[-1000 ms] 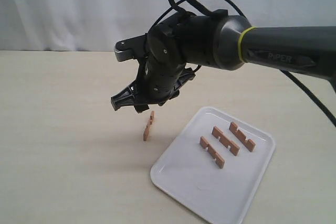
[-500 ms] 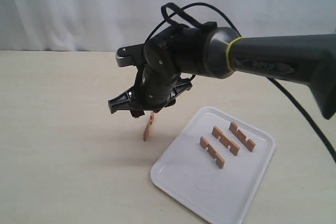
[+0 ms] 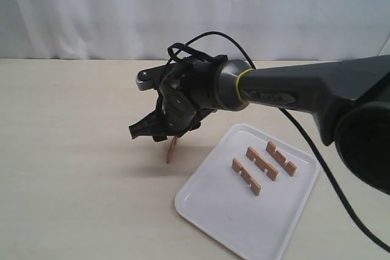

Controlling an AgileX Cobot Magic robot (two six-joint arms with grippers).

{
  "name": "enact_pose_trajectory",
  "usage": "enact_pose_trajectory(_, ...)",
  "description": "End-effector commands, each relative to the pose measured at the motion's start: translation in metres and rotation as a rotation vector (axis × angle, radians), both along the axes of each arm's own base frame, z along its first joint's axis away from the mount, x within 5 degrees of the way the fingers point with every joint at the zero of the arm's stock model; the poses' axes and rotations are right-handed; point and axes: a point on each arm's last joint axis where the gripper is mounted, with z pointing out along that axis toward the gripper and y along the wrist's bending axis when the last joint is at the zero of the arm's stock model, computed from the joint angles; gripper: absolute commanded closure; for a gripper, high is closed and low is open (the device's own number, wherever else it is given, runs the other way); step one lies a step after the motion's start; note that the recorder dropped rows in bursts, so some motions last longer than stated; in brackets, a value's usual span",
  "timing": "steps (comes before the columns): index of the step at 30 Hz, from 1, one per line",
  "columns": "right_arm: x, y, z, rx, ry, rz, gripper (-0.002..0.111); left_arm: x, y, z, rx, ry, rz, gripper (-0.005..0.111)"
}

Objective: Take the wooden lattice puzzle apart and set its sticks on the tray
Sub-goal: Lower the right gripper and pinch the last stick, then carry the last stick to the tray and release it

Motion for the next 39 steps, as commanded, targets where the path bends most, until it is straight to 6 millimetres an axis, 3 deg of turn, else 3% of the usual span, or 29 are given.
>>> enact_pose_trajectory(1,0.003,0.004,-0.015,0.044,0.006,-0.024,0.059,0.000,0.000,0.000,-0.003,-0.009,0.001,0.107)
enact_pose_trajectory(9,0.002,0.003,-0.033,0.020,0.050,-0.039,0.061,0.000,0.000,0.000,-0.003,-0.009,0.001,0.107)
enact_pose_trajectory(12,0.000,0.001,-0.035,-0.008,0.075,-0.050,0.082,0.000,0.000,0.000,-0.003,-0.009,0.001,0.107)
enact_pose_trajectory(14,-0.002,-0.002,-0.036,-0.037,0.096,-0.056,0.104,0.000,0.000,0.000,-0.003,-0.009,0.001,0.107)
enact_pose_trajectory(21,-0.004,-0.006,-0.032,-0.082,0.118,-0.045,0.104,0.000,0.000,0.000,-0.003,-0.009,0.001,0.107)
enact_pose_trajectory(32,-0.011,-0.012,0.020,-0.110,0.080,0.007,0.104,0.000,0.000,0.000,-0.003,-0.009,0.001,0.107)
enact_pose_trajectory(39,-0.027,-0.022,0.043,-0.184,0.167,0.086,0.104,0.000,0.000,0.000,-0.003,-0.009,0.001,0.107)
